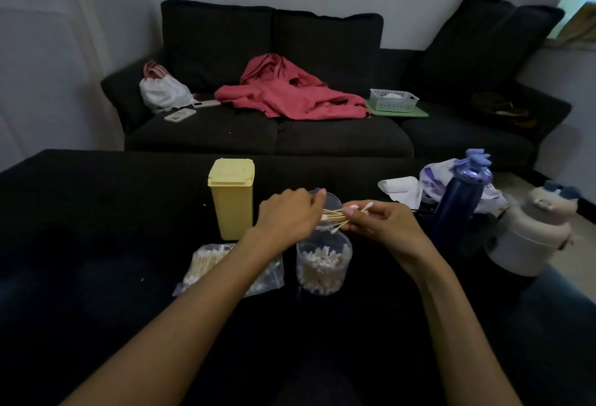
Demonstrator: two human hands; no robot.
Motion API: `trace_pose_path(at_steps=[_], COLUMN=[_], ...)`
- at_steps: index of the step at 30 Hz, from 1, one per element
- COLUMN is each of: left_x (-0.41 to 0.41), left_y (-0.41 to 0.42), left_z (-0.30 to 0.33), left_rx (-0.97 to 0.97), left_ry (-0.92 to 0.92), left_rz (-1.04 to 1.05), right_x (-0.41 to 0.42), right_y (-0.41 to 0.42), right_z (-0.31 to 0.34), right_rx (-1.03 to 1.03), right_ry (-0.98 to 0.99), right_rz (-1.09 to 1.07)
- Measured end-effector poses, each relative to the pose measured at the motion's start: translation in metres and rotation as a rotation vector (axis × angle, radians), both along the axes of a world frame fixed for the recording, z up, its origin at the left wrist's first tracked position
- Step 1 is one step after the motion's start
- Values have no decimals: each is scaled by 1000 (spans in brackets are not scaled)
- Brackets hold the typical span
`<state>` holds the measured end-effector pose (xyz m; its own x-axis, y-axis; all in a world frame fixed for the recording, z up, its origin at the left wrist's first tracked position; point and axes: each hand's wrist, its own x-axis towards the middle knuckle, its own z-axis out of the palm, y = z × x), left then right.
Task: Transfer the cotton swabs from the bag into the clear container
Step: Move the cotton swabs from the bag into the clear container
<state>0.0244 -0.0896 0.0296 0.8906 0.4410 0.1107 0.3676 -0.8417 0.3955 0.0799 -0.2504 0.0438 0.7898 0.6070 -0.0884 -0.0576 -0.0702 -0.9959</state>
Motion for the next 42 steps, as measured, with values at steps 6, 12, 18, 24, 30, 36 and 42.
trace_pose_path(at_steps=[6, 12, 18, 24, 30, 36, 42], left_x=[-4, -5, -1, 9, 3, -12, -16], left_y=[-10, -15, -29, -34, -38, -24, -20], left_z=[8, 2, -1, -15, -18, -22, -30], left_rx=[-829, -1191, -1122, -863, -897, -765, -802], left_ry=[74, -22, -124, -317, -413, -496, -389], left_rz=[41, 121, 218, 246, 134, -64, -145], right_x=[1, -1, -5, -9, -13, -4, 0], right_y=[8, 19, 29, 40, 43, 24, 19], right_z=[-9, -25, -31, -33, -35, -23, -23], right_rx=[171, 150, 83, -61, -85, 132, -4], right_ry=[92, 25, -133, -170, -215, 299, 147], right_rz=[-72, -117, -174, -192, -274, -13, -78])
